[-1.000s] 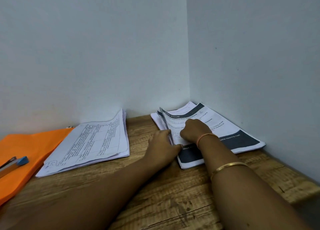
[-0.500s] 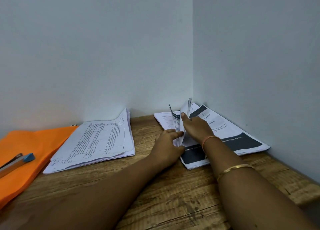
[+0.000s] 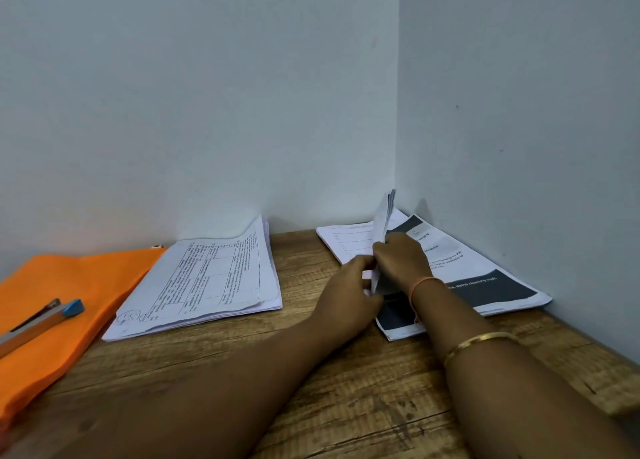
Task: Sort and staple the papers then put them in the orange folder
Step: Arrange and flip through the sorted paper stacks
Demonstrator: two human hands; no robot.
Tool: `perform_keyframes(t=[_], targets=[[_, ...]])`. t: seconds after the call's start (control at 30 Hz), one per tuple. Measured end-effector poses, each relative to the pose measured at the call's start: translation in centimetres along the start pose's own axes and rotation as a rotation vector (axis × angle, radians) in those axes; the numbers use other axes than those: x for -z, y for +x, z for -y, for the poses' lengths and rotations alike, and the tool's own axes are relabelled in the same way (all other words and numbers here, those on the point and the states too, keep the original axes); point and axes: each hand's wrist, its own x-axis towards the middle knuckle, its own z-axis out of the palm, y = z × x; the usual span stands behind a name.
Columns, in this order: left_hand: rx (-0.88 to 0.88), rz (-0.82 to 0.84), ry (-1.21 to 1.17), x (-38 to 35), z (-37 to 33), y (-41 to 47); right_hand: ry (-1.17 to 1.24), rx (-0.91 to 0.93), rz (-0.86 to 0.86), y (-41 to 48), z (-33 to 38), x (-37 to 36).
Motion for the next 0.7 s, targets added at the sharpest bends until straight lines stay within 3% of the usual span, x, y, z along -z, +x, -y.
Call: perform_keyframes(t=[0.13,0.3,0.5,0.7], targets=[[0.115,-0.016,-0.178,0.4,-0.5,-0.3,0.040,0.103,-0.106,-0.8,1.0,0.1],[0.269,-0.078,-0.314,2.0,-0.8,-0.4,0.032,0.316,-0.094,-2.3,3.4,-0.9],[0.561,-0.326,-0.682,5.5,0.4,-0.8,-0.095,0.449,-0.071,-3.8,3.9,-2.5],[0.485,-0.454,-0.564,10.3,2.8,-2.1,-0.155,0.423,-0.170,-3.3,3.7,-2.8]])
